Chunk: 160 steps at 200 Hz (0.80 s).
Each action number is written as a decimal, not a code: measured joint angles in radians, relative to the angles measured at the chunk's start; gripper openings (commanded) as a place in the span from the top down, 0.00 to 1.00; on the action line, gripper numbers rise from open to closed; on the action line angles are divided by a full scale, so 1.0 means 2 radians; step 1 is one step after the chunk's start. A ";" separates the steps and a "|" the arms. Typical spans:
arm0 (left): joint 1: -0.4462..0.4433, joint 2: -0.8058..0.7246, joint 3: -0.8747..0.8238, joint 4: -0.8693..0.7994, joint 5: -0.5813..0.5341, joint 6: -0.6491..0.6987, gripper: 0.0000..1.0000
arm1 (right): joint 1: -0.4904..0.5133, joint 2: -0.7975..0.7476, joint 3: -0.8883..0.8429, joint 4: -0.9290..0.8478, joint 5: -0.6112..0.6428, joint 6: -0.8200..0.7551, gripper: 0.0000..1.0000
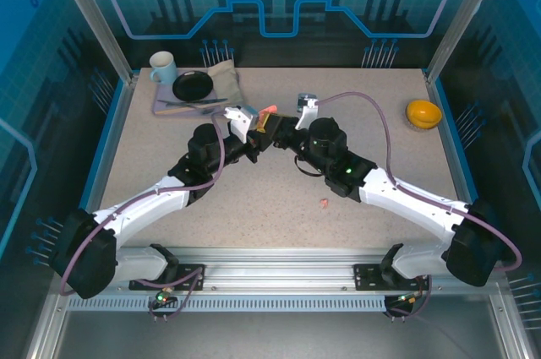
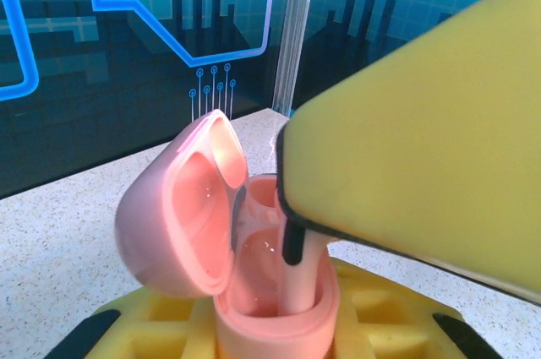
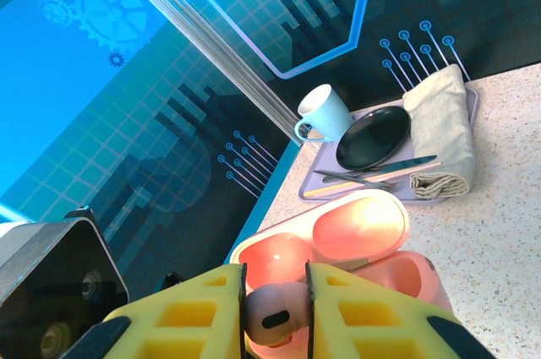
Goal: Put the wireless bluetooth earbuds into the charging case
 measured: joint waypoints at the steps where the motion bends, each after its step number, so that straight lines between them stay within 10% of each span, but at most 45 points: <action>1: 0.000 0.000 0.000 0.000 0.000 0.000 1.00 | 0.000 0.000 0.000 -0.001 0.000 -0.001 0.78; 160: 0.002 0.001 0.000 -0.023 -0.016 0.000 1.00 | 0.000 0.030 0.048 -0.067 -0.012 -0.018 0.62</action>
